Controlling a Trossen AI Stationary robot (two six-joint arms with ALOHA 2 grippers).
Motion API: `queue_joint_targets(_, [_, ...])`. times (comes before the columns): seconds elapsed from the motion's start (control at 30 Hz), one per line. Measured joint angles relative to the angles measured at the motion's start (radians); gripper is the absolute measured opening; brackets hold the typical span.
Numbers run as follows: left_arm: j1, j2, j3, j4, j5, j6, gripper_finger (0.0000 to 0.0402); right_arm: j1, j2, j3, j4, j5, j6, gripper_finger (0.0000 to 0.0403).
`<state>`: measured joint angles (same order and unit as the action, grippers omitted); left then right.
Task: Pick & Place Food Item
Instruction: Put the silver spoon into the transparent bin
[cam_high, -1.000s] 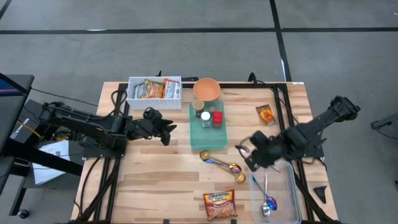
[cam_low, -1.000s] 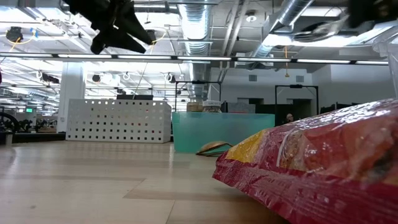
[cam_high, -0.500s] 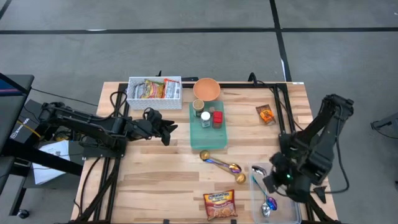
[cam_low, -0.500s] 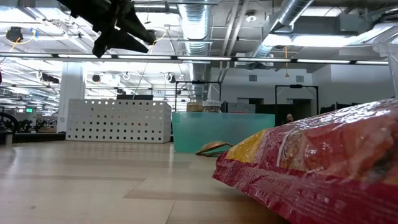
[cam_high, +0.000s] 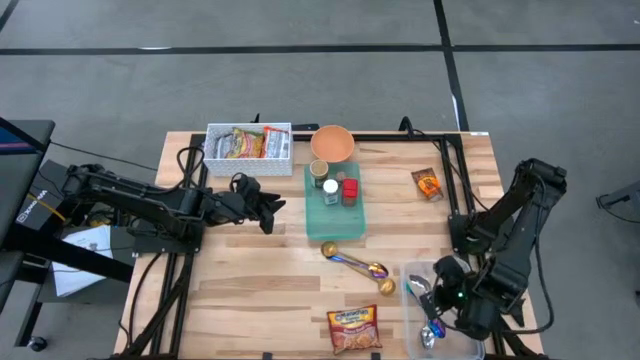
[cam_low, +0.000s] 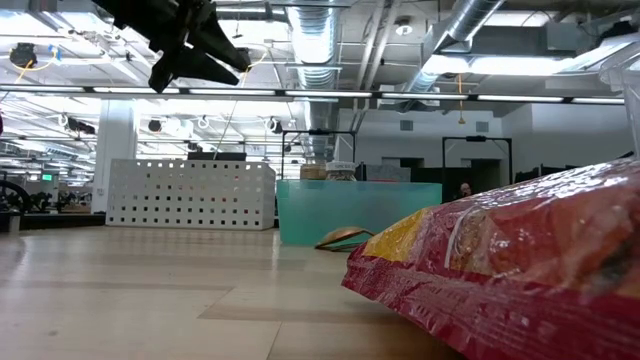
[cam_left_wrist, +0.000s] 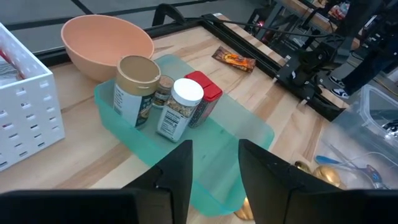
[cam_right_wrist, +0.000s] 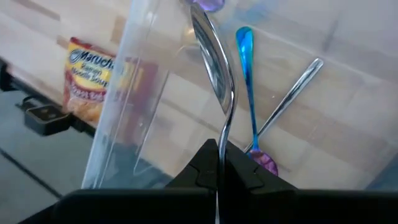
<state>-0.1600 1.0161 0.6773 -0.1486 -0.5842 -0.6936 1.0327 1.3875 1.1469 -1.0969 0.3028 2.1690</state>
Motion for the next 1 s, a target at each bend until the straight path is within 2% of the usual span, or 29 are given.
queue_joint_targets(0.2, [0.000,0.000,0.000,0.000,0.000,-0.003,0.0122,-0.010,0.076,-0.003,-0.026,-0.067,-0.003,0.0000])
queue_joint_targets(0.43, [0.000,0.000,0.000,0.000,0.001,-0.003,0.0122,-0.011,0.149,-0.004,-0.025,-0.097,-0.004,0.0002])
queue_joint_targets(0.87, [0.000,0.000,0.000,0.000,0.001,-0.003,0.0122,-0.007,0.156,-0.004,-0.018,-0.104,-0.018,0.0010])
queue_joint_targets(1.0, [0.000,0.000,0.000,0.000,0.001,-0.002,0.0122,-0.007,0.154,-0.004,-0.017,-0.103,-0.022,0.0030])
